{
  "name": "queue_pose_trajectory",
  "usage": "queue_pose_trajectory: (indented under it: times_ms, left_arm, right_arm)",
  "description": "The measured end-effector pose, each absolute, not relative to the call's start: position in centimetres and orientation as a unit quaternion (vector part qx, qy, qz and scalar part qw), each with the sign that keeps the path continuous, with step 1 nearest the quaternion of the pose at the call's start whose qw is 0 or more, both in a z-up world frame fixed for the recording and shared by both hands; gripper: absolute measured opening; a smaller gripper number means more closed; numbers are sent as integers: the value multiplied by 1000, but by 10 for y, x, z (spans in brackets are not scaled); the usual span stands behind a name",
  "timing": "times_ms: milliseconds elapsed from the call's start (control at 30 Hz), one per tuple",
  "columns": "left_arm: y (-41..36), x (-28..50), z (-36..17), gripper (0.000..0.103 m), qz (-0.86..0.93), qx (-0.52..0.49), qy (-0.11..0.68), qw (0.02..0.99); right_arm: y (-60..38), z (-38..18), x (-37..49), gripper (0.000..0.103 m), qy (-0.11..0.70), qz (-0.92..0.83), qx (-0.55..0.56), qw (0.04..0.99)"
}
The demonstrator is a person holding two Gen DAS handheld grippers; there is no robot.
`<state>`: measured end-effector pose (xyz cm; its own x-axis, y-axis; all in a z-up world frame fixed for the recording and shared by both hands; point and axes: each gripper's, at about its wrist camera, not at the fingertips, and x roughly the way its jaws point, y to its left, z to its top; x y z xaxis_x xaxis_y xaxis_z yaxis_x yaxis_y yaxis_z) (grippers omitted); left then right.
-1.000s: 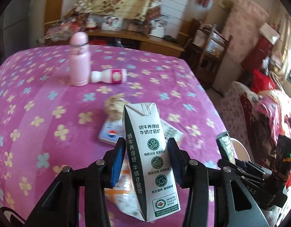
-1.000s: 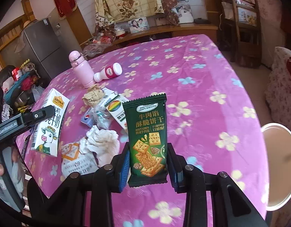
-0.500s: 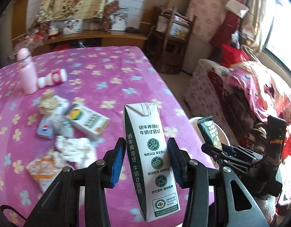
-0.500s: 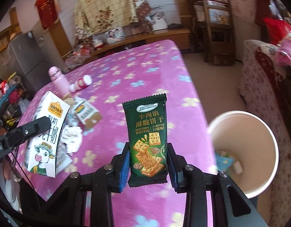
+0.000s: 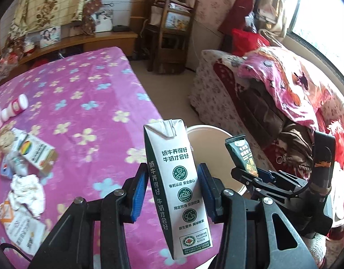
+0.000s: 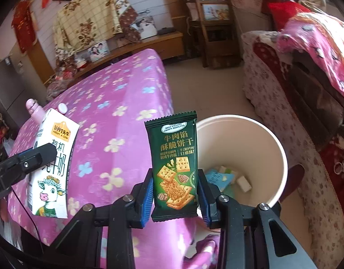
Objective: Collect trash
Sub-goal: 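Carry the milk carton and cracker packet toward the white bin with both grippers, then open both grippers over the white bin to drop carton and packet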
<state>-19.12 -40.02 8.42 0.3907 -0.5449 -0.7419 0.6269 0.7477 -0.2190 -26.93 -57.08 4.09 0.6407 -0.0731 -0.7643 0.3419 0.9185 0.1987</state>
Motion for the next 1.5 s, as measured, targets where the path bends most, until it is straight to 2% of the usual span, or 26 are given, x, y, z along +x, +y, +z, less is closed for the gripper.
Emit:
queue_pose_trajectory:
  times_ms: [600,667,700,733,767,800,1500]
  left_arm:
    - [-473,-176,48,46,-394,31,449,801]
    - [-478,-175,47,48,-405,23,446,798]
    - [-481,-174,47,55,-410,21,446,795]
    - [-482,-173,46,65,-411,19,445,795]
    - [-481,-174,46,67,-412,17,444,796]
    - [-480,-174,47,68,-413,17,442,796]
    - [-445,-174,51,68,-364,45,420,830]
  right_arm:
    - [-629,3,-276,39,425,-174,193,867]
    - [-635,0,-276,39,422,-184,197,866]
    - [-638,-2,-274,40,421,-185,201,865]
    - [-642,-5,-273,51,422,-186,207,863]
    - [-645,-7,-273,70,422,-188,213,861]
    - [-648,-9,-273,75,420,-190,218,860]
    - [-621,-1,-272,75,415,-179,206,868]
